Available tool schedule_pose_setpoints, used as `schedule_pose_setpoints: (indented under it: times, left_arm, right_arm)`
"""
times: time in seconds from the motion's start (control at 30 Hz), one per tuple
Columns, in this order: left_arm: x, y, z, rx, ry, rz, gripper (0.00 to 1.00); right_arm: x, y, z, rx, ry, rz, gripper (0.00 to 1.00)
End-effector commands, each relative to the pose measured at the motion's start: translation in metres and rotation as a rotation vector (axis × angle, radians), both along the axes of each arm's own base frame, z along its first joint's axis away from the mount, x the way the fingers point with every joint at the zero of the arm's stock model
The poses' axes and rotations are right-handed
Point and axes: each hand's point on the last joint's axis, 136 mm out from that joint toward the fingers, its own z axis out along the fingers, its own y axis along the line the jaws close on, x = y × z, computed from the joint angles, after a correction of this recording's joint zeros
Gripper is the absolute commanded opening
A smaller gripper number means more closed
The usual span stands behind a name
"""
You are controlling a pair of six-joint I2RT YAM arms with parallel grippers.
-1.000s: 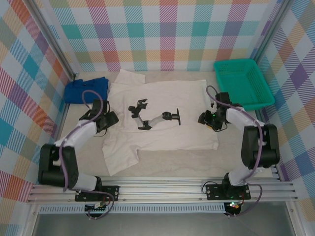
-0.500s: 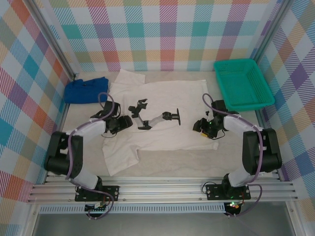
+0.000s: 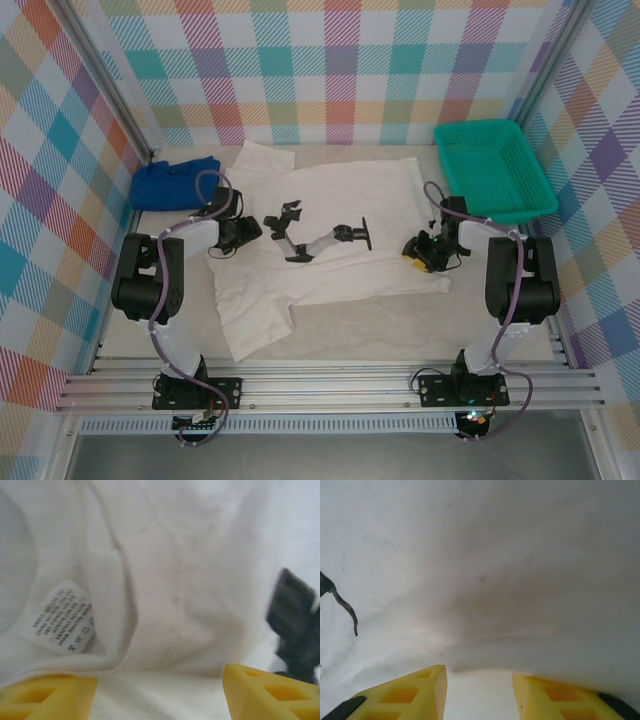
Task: Fold the inside-out t-shirt
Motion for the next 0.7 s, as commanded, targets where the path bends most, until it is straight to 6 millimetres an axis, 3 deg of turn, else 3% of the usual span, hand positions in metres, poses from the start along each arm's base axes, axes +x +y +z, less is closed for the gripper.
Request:
schedule_pose_setpoints:
  times: [0.0,0.13,0.3,0.47,0.67]
  left_arm:
    - [-0.018,0.026,-0.012,0.030,0.045,0.080,0.68]
    - [-0.017,0.036,-0.008,0.027,0.026,0.103,0.68]
    - [0.002,0.014,-0.005,-0.047,0.016,0.025,0.68]
    - [0.023,-0.016,-0.014,-0.053,0.044,-0.060,0.68]
    - [0.047,-0.021,-0.025,-0.033,0.084,-0.067,0.68]
  right_arm:
    - [-0.018,-0.014,-0.011,-0.042,0.056,-0.049,0.39]
    - [-0.017,-0.011,-0.006,-0.019,0.036,-0.053,0.38]
    - [-0.015,-0.010,-0.001,-0.018,0.017,-0.056,0.38]
    - [-0.014,-0.016,-0.004,-0.044,0.023,-0.064,0.38]
    - [0.001,-0.016,0.000,-0.035,-0.002,-0.081,0.37]
